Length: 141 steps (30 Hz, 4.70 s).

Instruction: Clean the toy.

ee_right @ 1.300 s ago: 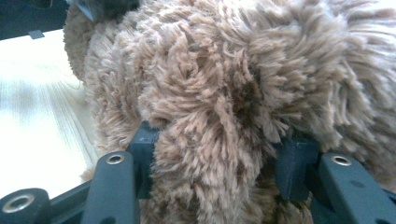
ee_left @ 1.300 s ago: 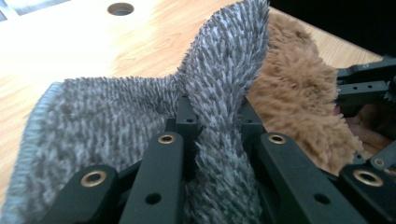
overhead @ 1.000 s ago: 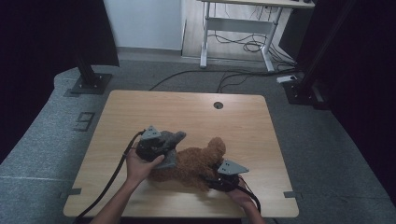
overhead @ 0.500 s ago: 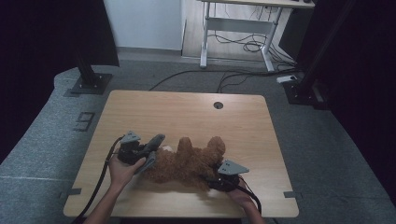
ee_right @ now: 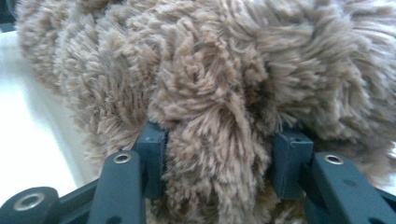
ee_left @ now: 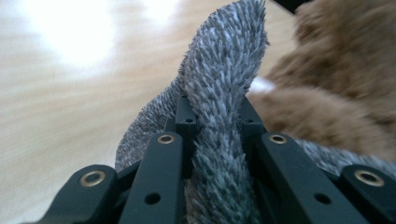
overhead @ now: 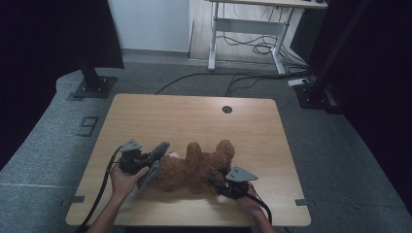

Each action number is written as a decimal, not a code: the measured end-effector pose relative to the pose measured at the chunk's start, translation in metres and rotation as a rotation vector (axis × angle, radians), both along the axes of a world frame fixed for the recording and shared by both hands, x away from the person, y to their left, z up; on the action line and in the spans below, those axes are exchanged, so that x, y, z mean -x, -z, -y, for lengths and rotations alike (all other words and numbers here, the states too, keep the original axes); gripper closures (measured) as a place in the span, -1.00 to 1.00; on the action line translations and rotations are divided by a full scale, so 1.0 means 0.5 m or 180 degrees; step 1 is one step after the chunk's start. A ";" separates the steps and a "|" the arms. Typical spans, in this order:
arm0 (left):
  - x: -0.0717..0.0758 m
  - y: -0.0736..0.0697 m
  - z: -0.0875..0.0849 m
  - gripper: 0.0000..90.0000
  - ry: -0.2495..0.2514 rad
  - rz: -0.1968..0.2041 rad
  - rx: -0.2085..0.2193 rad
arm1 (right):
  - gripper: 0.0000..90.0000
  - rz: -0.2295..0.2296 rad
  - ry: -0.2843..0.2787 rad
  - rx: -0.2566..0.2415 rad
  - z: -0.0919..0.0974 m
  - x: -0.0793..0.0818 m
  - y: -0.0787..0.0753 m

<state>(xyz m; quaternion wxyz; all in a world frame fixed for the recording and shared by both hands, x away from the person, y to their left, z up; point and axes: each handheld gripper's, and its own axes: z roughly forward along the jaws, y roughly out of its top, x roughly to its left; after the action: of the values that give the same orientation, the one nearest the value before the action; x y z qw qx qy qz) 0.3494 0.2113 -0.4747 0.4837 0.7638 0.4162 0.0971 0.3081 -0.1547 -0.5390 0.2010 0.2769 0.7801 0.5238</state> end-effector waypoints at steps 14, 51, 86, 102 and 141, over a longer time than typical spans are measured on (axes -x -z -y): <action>0.023 -0.024 0.093 0.69 0.0292 0.0118 -0.0205 | 0.13 0.0069 0.0220 0.0003 -0.010 -0.014 0.001; 0.057 0.025 0.085 0.70 0.0321 0.0242 0.0197 | -0.10 -0.0220 0.0095 0.0096 -0.034 -0.032 -0.028; 0.043 0.004 0.107 0.71 0.0505 0.0112 0.0336 | 0.01 0.0005 0.0338 0.0065 0.002 0.009 -0.005; 0.007 0.007 0.214 0.72 0.0582 0.0024 -0.0122 | -0.30 -0.0084 0.0083 -0.0067 0.040 0.043 -0.012; -0.006 0.036 0.200 0.72 0.0521 0.0342 -0.0211 | 0.02 -0.0268 0.0391 -0.0028 -0.017 -0.014 -0.014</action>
<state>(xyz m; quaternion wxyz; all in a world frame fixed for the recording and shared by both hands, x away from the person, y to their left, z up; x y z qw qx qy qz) 0.3525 0.1111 -0.4927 0.4860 0.8045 0.3225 0.1118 0.3151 -0.1460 -0.5318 0.1986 0.3469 0.7671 0.5018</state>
